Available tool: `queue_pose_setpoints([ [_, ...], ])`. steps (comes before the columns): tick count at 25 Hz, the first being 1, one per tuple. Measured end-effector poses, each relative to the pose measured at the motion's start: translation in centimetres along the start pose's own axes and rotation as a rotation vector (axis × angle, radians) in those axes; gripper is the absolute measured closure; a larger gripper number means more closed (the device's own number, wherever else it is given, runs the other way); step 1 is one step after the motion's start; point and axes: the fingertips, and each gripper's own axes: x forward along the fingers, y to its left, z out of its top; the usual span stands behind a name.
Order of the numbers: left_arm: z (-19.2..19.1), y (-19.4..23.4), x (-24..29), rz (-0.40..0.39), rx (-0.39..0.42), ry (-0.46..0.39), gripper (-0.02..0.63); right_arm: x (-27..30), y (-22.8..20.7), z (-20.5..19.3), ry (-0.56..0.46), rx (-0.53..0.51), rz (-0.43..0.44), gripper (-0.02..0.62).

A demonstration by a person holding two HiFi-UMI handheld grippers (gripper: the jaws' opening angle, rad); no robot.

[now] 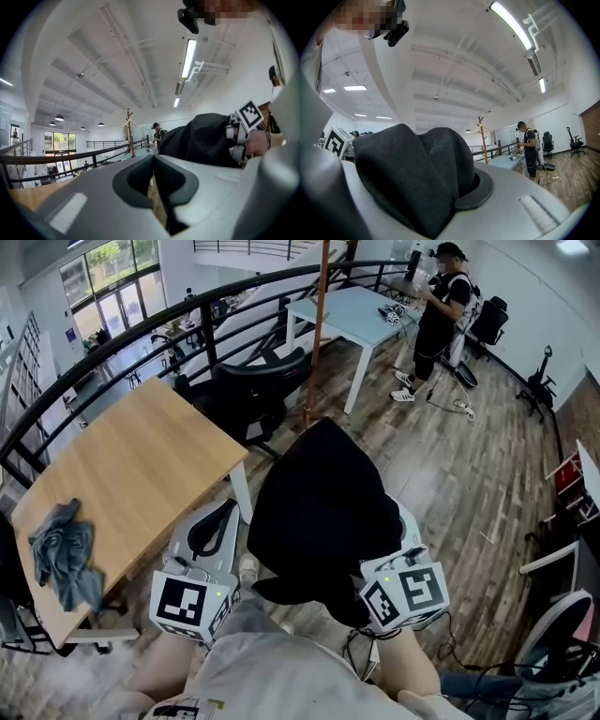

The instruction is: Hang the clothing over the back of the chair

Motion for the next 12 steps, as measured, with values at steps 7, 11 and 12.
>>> queue_pose_setpoints([
  [7,-0.3,2.3,1.6,0.002,-0.002,-0.016,0.604,2.5,-0.5,-0.1,-0.005,0.0,-0.023,0.56],
  [11,-1.5,4.4,3.8,-0.002,-0.021,0.0,0.604,5.0,-0.7,-0.1,-0.006,-0.009,-0.02,0.559],
  [12,-1.7,4.9,4.5,-0.003,-0.023,0.003,0.604,5.8,-0.8,-0.2,-0.005,-0.011,-0.019,0.558],
])
